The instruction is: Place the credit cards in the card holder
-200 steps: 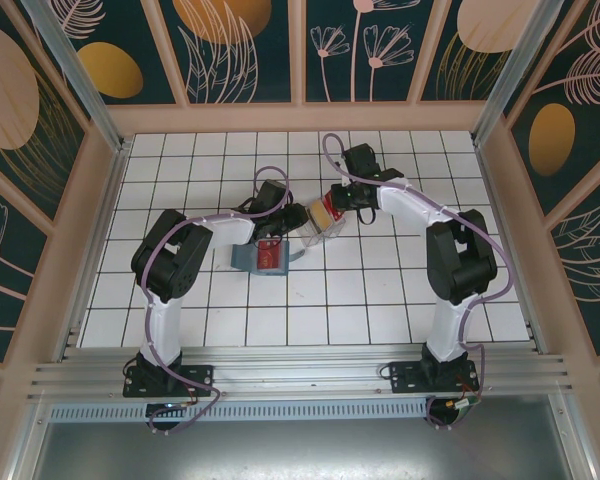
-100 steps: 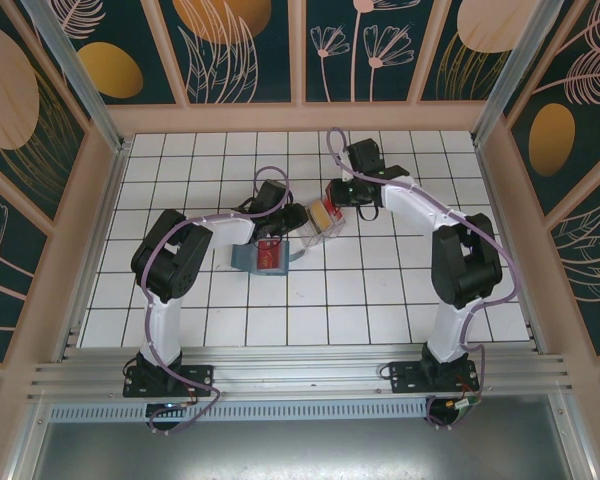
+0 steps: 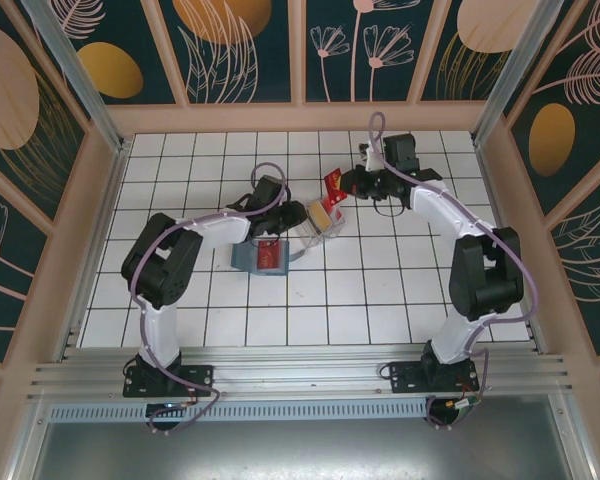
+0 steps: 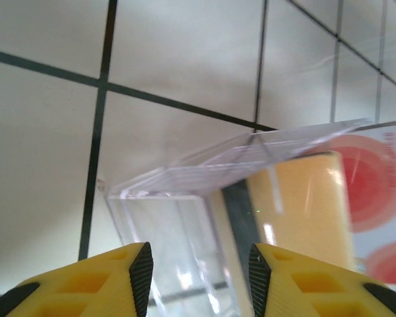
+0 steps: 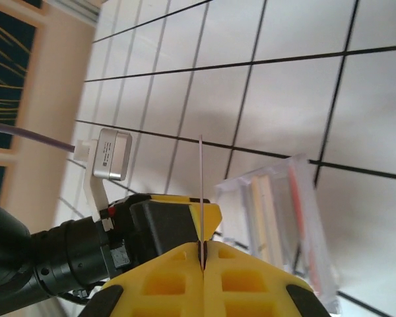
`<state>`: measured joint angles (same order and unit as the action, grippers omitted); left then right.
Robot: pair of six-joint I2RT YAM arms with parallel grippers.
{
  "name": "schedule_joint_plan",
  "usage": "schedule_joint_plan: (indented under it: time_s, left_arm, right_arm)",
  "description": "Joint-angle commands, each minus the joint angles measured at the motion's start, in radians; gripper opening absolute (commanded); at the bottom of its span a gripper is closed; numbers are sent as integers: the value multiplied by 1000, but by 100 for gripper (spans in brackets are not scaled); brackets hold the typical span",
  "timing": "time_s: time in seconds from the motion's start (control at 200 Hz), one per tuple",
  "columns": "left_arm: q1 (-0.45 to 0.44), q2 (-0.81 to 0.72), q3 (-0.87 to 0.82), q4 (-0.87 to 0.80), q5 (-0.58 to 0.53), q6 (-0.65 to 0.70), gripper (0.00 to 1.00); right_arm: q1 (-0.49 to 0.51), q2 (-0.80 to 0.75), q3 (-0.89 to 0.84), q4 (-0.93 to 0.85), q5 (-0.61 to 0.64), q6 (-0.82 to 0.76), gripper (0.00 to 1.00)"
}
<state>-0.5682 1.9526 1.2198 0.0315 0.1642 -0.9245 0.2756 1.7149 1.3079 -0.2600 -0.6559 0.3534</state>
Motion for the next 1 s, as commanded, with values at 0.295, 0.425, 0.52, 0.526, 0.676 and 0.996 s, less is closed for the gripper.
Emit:
schedule_joint_plan:
  time_s: [0.295,0.425,0.52,0.526,0.676,0.996]
  left_arm:
    - [35,-318,-168,-202,-131,82,47]
    - [59,-423,-306,-244,-173,92,47]
    - [74,-479,-397,-260,-184,87,47]
    - [74,-481,-400,-260,-184,87,47]
    - [92,-536,-516,-275,-217,75,46]
    - [137,-547,-640,-194,-229,72,42]
  right_arm:
    - [162,-162,-234,169,50,152,3]
    - [275,-152,-302,273,128,223,3]
    - [350,-108,-333,361,148,281,3]
    - [352,-105,-333,362,151,283,3]
    - [446,-25,-322,422,194,322,3]
    - [507,153,-246,477,216,353,3]
